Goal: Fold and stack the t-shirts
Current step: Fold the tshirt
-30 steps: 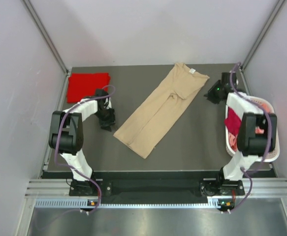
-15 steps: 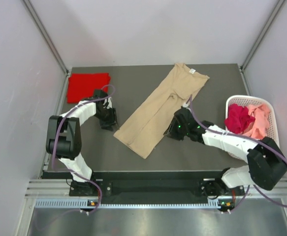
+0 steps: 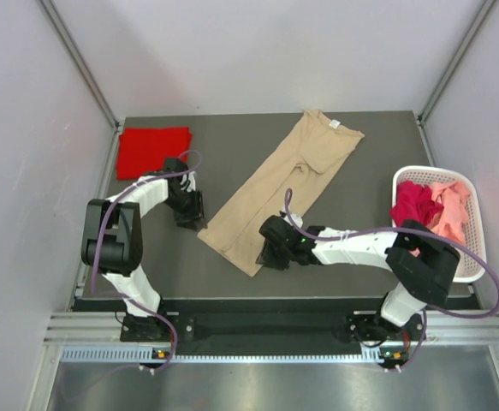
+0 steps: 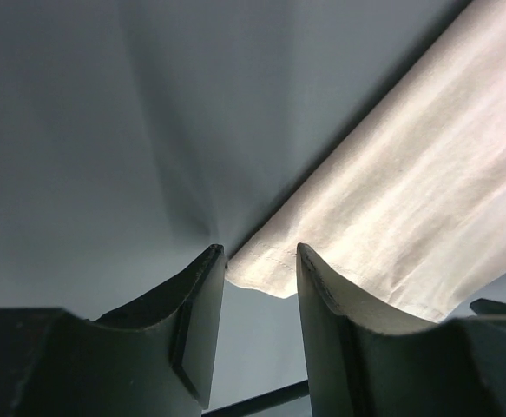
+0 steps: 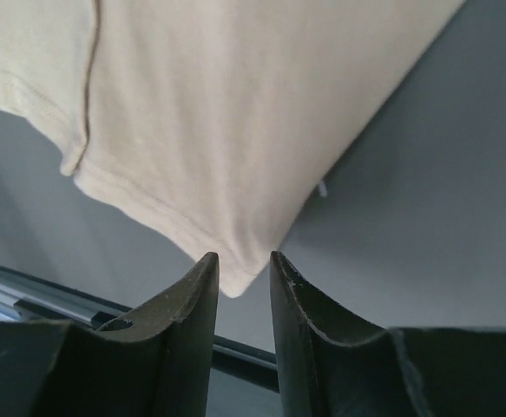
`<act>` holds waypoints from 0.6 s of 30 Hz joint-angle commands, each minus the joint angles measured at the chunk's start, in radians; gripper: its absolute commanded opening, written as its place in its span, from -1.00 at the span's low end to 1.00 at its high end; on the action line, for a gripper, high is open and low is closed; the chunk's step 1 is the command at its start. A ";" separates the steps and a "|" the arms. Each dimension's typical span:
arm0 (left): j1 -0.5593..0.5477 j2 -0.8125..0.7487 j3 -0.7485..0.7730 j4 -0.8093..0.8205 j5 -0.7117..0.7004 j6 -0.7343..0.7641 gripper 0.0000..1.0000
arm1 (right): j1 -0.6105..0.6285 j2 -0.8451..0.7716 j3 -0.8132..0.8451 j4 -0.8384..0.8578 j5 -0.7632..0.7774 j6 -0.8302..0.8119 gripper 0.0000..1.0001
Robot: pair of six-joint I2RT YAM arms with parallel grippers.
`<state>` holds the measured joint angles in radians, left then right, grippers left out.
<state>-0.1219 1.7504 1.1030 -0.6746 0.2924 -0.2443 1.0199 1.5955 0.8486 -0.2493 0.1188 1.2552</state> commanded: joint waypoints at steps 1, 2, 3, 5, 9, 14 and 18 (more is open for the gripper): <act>0.002 0.003 -0.009 -0.011 -0.018 0.020 -0.12 | 0.051 0.020 0.069 0.016 0.062 0.079 -0.38; 0.002 0.003 -0.009 -0.014 -0.027 0.022 -0.12 | 0.055 0.029 0.073 0.016 0.062 0.101 -0.38; 0.002 0.003 -0.008 -0.014 -0.029 0.022 -0.12 | 0.060 0.032 0.076 0.018 0.067 0.108 -0.37; 0.002 0.006 -0.008 -0.013 -0.026 0.023 -0.13 | 0.074 0.046 0.093 -0.007 0.079 0.124 -0.36; 0.002 0.017 -0.011 -0.005 -0.004 0.027 -0.16 | 0.092 0.069 0.124 -0.048 0.088 0.141 -0.33; 0.002 0.018 -0.015 -0.003 0.005 0.030 -0.17 | 0.118 0.084 0.136 -0.100 0.113 0.157 -0.31; 0.002 0.018 -0.017 -0.003 0.007 0.030 -0.25 | 0.121 0.061 0.103 -0.087 0.114 0.177 -0.30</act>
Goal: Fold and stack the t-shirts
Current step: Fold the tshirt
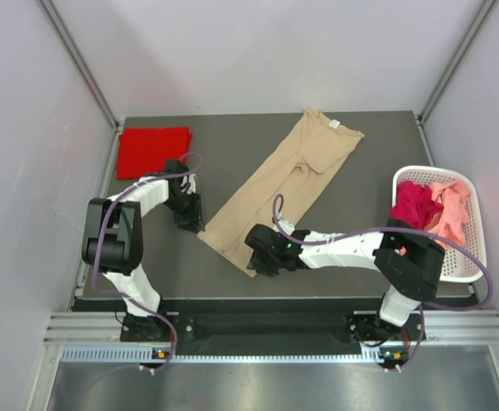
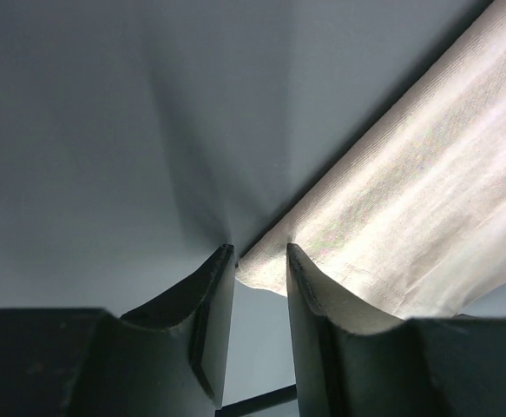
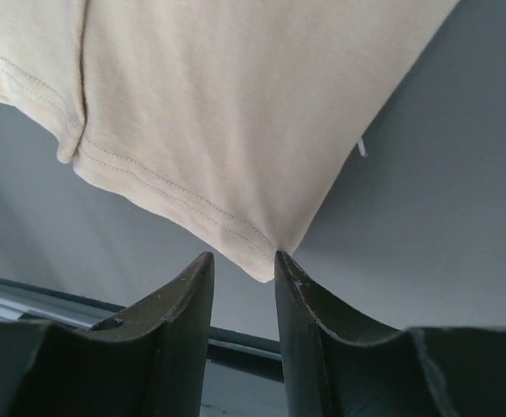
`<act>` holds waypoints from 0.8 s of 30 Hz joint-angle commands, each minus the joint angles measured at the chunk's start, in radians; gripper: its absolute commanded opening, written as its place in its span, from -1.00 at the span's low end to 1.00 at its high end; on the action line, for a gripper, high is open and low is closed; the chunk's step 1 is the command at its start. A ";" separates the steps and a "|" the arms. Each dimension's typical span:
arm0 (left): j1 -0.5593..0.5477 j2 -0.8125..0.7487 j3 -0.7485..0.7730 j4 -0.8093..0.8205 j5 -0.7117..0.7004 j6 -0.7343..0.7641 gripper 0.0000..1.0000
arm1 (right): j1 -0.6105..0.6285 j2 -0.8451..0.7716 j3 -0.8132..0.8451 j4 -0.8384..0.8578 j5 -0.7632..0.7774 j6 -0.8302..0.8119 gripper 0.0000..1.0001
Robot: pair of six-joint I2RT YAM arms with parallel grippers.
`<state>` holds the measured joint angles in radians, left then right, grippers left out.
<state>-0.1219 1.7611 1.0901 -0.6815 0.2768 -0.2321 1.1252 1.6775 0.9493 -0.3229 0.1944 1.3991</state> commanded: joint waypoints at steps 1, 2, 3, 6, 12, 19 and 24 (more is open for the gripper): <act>0.002 0.009 -0.004 0.003 0.024 0.017 -0.30 | 0.018 -0.028 -0.006 -0.013 0.040 0.034 -0.30; 0.001 0.012 -0.004 0.002 0.025 0.017 -0.32 | 0.018 -0.032 -0.004 -0.018 0.042 0.034 -0.29; 0.002 0.014 -0.004 0.002 0.027 0.017 -0.35 | 0.016 -0.036 -0.004 -0.021 0.045 0.034 -0.29; 0.002 0.012 -0.007 0.002 0.025 0.019 -0.51 | 0.018 -0.041 0.003 -0.047 0.048 0.024 -0.28; 0.002 0.017 -0.002 -0.003 0.005 0.020 -0.75 | 0.028 -0.048 -0.007 -0.054 0.046 0.040 -0.26; 0.002 0.026 0.001 -0.006 0.019 0.019 -1.00 | 0.031 -0.022 -0.007 -0.028 0.045 0.052 -0.24; 0.002 0.028 -0.009 0.000 0.058 0.007 -1.00 | 0.036 -0.028 -0.041 0.005 0.042 0.058 -0.38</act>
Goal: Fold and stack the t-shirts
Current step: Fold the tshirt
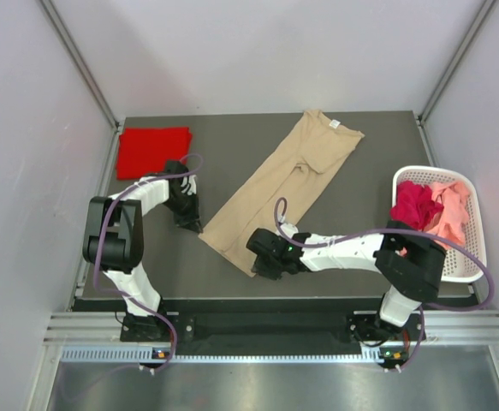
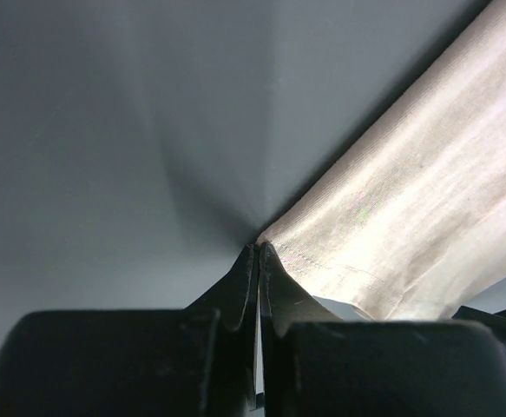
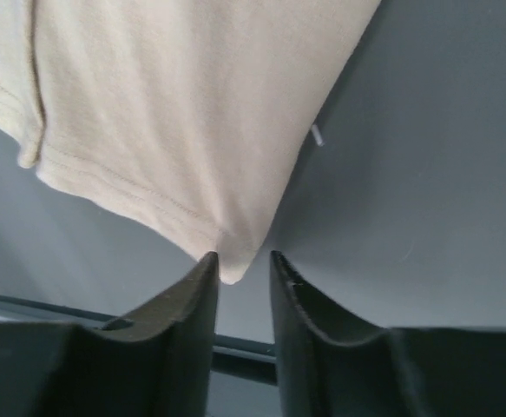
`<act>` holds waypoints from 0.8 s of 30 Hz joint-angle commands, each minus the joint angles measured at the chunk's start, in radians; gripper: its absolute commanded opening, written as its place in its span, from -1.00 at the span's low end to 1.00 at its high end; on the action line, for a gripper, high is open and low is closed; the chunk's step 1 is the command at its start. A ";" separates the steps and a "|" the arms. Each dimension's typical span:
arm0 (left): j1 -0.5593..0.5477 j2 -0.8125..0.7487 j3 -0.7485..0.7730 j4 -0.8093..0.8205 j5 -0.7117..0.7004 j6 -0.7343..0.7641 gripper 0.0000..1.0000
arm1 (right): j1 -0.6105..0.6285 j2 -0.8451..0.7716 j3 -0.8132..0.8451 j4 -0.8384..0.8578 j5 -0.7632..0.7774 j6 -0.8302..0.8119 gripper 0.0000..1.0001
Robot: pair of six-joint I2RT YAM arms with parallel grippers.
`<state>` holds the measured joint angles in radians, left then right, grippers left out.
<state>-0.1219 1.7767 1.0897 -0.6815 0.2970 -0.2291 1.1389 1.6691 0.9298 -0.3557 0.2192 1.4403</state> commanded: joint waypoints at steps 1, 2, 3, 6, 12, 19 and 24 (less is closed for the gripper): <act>0.002 0.013 -0.011 0.002 0.050 0.001 -1.00 | 0.024 -0.025 -0.026 0.041 0.019 0.014 -0.45; 0.001 0.010 -0.016 0.005 0.062 -0.007 -1.00 | 0.022 -0.031 -0.029 0.043 0.020 0.011 -0.62; 0.001 0.006 -0.019 0.007 0.079 -0.013 -1.00 | 0.022 -0.035 -0.039 0.044 0.020 0.002 -0.70; 0.001 -0.029 -0.047 0.013 0.076 -0.026 -1.00 | 0.021 -0.048 -0.068 0.079 0.022 0.000 -0.88; 0.001 -0.072 -0.070 -0.007 0.021 -0.045 -1.00 | 0.019 -0.083 -0.100 0.087 0.029 -0.044 -1.00; -0.054 -0.190 -0.192 0.060 0.100 -0.130 -1.00 | -0.001 -0.207 -0.212 0.029 0.089 -0.161 -1.00; -0.120 -0.320 -0.270 0.075 0.195 -0.203 -0.84 | -0.004 -0.353 -0.305 -0.054 0.114 -0.234 -1.00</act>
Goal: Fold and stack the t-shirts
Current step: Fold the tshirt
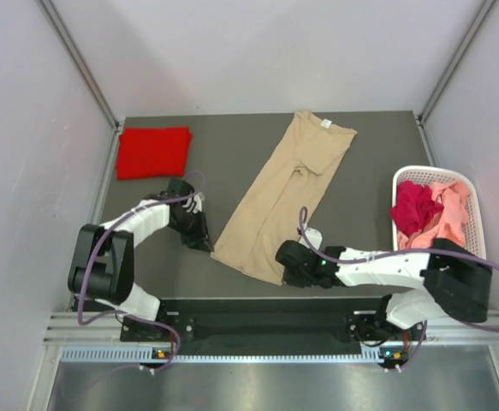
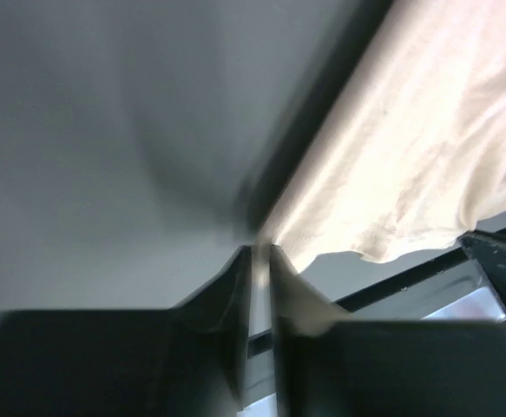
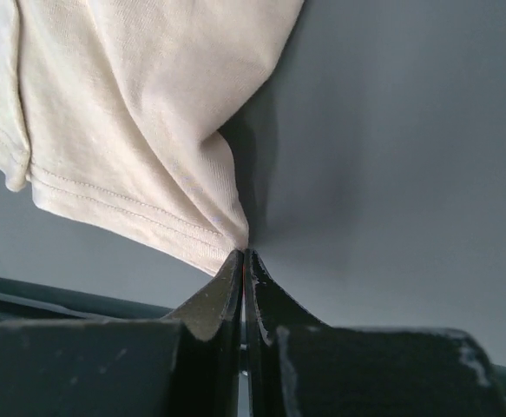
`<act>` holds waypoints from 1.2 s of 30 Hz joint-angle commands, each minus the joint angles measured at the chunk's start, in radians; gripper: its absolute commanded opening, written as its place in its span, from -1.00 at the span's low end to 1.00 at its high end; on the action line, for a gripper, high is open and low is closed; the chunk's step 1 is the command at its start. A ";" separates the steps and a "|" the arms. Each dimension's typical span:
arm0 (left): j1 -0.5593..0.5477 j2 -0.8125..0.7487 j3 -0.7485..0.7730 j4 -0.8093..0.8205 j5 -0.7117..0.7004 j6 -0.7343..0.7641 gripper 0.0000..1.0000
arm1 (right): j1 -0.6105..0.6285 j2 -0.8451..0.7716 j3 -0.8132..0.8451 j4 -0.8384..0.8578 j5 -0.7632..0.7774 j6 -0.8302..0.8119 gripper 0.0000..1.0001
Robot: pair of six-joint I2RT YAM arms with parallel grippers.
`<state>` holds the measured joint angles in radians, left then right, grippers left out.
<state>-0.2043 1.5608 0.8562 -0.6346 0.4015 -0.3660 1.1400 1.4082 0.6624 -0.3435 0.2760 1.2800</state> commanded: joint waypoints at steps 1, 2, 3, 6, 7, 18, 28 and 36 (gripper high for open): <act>-0.085 -0.132 -0.072 0.044 0.079 -0.076 -0.53 | -0.005 -0.115 -0.053 -0.072 0.058 -0.080 -1.00; -0.114 -0.160 -0.077 0.036 0.038 -0.118 -0.42 | -0.005 -0.138 -0.070 -0.081 0.057 -0.079 -1.00; -0.135 -0.186 -0.080 0.032 0.008 -0.140 -0.36 | -0.005 -0.179 -0.110 -0.089 0.054 -0.076 -1.00; -0.141 -0.287 -0.091 0.036 0.031 -0.201 -0.26 | -0.005 -0.256 -0.182 -0.115 0.035 -0.065 -1.00; -0.142 -0.298 -0.083 0.015 0.014 -0.212 -0.15 | -0.003 -0.274 -0.194 -0.120 0.034 -0.068 -1.00; -0.241 -0.364 -0.170 0.153 0.094 -0.248 -0.12 | -0.005 -0.367 -0.224 -0.166 0.000 -0.142 -1.00; -0.261 -0.254 -0.227 0.253 0.094 -0.217 -0.09 | -0.005 -0.351 -0.224 -0.104 -0.027 -0.119 -0.53; -0.261 -0.208 -0.238 0.279 0.074 -0.209 -0.11 | -0.003 -0.397 -0.279 -0.071 -0.029 -0.004 -0.28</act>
<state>-0.4603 1.3396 0.6304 -0.4263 0.4744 -0.5919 1.1362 1.0275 0.4114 -0.4419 0.2466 1.2182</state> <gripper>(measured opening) 0.447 0.358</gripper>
